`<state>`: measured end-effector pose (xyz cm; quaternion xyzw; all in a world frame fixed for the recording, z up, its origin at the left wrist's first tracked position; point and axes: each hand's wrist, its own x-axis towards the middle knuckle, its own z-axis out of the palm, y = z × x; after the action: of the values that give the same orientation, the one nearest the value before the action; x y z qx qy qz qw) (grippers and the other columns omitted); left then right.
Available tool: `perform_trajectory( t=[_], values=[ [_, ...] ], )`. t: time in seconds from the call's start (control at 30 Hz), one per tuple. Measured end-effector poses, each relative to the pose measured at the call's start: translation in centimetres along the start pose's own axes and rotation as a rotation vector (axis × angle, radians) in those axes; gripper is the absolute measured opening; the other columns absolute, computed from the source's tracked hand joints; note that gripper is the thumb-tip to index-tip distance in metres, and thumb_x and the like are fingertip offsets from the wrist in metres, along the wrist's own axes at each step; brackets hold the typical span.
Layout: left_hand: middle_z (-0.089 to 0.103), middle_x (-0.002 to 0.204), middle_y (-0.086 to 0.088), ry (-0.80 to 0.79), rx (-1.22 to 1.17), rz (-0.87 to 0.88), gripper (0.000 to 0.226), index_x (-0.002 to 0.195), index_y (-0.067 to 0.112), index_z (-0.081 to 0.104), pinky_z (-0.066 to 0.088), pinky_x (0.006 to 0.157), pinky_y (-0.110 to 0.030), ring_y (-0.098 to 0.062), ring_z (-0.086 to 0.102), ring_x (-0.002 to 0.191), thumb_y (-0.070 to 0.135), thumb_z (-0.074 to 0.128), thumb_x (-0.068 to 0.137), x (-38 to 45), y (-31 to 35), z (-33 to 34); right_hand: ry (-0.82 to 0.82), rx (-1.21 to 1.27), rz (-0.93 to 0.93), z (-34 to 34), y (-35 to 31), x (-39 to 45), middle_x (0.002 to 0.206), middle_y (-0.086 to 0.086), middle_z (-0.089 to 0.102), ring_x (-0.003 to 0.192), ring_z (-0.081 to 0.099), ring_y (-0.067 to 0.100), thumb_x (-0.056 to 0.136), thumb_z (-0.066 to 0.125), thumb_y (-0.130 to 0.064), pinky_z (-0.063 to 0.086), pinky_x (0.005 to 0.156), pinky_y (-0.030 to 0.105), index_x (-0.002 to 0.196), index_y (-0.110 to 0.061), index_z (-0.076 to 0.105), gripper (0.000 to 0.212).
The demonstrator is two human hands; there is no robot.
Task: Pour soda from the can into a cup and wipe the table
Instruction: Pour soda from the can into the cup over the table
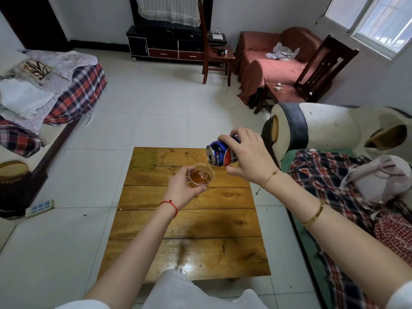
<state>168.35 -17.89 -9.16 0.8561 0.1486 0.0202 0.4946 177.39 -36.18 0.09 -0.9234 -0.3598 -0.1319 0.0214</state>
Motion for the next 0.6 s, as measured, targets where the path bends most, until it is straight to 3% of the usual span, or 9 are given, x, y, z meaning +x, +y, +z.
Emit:
perform_trajectory(
  t=[0.13, 0.2, 0.33, 0.6],
  values=[
    [0.060, 0.130, -0.004, 0.019, -0.019, 0.009, 0.065, 0.129, 0.013, 0.053, 0.043, 0.084, -0.012, -0.009, 0.052, 0.109, 0.022, 0.085, 0.073, 0.2, -0.3, 0.2, -0.023, 0.096, 0.041, 1.1, 0.0, 0.0, 0.119, 0.006, 0.047, 0.108, 0.045, 0.023, 0.071, 0.068, -0.041, 0.037, 0.092, 0.034, 0.133, -0.025, 0.046, 0.068],
    [0.060, 0.128, -0.004, 0.037, -0.027, 0.016, 0.064, 0.128, 0.013, 0.053, 0.042, 0.081, -0.010, -0.010, 0.053, 0.109, 0.021, 0.085, 0.073, 0.4, -0.4, 0.2, -0.043, 0.152, 0.079, 1.8, 0.0, 0.1, 0.120, 0.005, 0.047, 0.109, 0.045, 0.022, 0.072, 0.069, -0.042, 0.038, 0.093, 0.034, 0.134, -0.027, 0.044, 0.069],
    [0.059, 0.130, -0.006, 0.051, -0.060, 0.016, 0.066, 0.130, 0.010, 0.052, 0.045, 0.089, -0.017, -0.014, 0.055, 0.114, 0.019, 0.085, 0.073, 0.9, -0.8, 0.2, -0.052, 0.386, 0.183, 3.5, 0.1, 0.3, 0.116, 0.002, 0.047, 0.109, 0.045, 0.019, 0.069, 0.068, -0.046, 0.047, 0.094, 0.042, 0.130, -0.031, 0.044, 0.068],
    [0.060, 0.125, 0.000, 0.074, -0.139, -0.023, 0.069, 0.130, 0.010, 0.053, 0.044, 0.079, -0.001, -0.008, 0.055, 0.109, 0.015, 0.087, 0.070, 2.1, -2.5, 0.1, -0.072, 0.817, 0.357, 7.5, 0.2, 0.7, 0.121, 0.001, 0.048, 0.113, 0.049, 0.015, 0.068, 0.078, -0.043, 0.050, 0.098, 0.035, 0.128, -0.028, 0.045, 0.070]
  ],
)
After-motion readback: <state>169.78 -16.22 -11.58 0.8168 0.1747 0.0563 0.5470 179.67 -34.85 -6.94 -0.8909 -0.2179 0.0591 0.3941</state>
